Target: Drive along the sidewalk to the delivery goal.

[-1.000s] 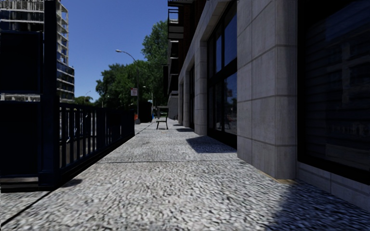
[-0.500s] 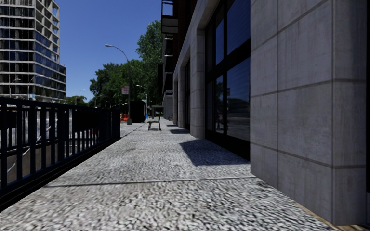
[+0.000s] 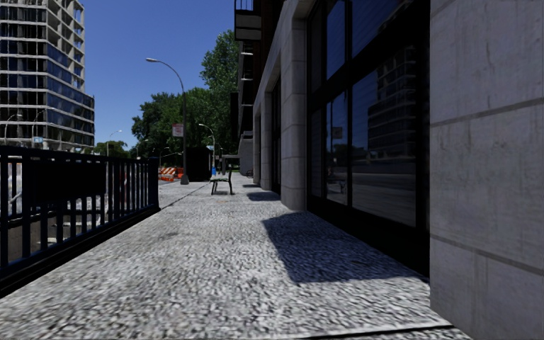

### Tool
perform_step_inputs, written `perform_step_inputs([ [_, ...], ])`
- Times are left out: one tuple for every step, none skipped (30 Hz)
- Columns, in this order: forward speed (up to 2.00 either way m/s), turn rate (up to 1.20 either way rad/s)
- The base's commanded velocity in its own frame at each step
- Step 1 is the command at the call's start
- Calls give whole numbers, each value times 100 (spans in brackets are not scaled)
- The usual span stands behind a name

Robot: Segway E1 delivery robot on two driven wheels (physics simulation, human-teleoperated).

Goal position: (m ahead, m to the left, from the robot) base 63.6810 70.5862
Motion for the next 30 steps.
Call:
perform_step_inputs([
  [200,0],
  [200,10],
  [200,28],
  [200,37],
  [200,37],
  [200,39],
  [200,40],
  [200,40],
  [200,40],
  [200,40],
  [200,28],
  [200,15],
  [200,15],
  [200,9],
  [200,2],
  [200,2],
  [200,0],
  [200,0],
  [200,0],
  [200,0],
  [200,0],
  [200,0],
  [200,0],
  [200,0],
  [200,0],
  [200,0],
  [200,0],
  [200,6],
  [200,6],
  [200,10],
])
